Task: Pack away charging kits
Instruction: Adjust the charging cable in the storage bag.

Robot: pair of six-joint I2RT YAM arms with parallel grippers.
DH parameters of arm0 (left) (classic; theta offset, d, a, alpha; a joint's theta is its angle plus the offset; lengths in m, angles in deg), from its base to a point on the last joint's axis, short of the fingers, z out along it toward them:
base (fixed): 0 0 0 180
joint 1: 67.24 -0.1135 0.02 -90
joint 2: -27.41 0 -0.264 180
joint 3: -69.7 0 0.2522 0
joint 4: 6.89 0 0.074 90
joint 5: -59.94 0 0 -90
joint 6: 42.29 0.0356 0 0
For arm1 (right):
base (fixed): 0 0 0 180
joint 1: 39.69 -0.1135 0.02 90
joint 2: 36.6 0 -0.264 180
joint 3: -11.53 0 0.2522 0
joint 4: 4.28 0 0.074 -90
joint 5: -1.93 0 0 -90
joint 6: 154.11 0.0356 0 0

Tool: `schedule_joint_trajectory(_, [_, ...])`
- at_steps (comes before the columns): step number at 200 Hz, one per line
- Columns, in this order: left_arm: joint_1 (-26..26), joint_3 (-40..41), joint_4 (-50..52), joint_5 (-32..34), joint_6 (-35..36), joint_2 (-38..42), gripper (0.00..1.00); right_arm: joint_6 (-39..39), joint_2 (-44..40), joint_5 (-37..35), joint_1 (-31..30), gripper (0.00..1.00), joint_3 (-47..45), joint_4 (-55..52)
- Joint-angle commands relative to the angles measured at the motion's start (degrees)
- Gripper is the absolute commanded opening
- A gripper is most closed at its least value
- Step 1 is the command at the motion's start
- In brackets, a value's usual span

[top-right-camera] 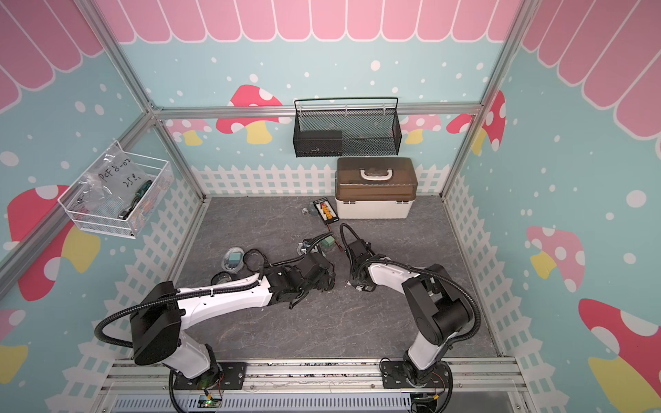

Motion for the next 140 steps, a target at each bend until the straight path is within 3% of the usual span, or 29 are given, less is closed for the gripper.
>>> schedule_joint_trajectory(1, [-0.4, -0.7, 0.8, 1.1, 0.2, 1.3, 0.0, -0.1, 4.9, 0.8, -0.3, 0.24, -2.5, -3.8])
schedule_joint_trajectory(13, [-0.4, -0.6, 0.8, 1.1, 0.2, 1.4, 0.0, 0.2, 4.8, 1.1, -0.2, 0.08, -3.0, -3.0])
schedule_joint_trajectory(26, [-0.4, -0.5, 0.8, 0.9, 0.3, 1.5, 0.0, 0.8, 4.2, 1.3, -0.3, 0.0, -3.7, -2.4])
schedule_joint_trajectory(85, [-0.4, 0.2, -0.8, -1.4, 1.9, 1.6, 0.0, 5.4, -2.0, 1.2, -0.1, 0.0, -6.4, -1.9])
schedule_joint_trajectory(140, [-0.8, 0.2, -4.6, -5.2, 2.8, -1.8, 0.0, 9.5, -19.3, 6.3, -0.8, 0.0, -11.8, -0.1])
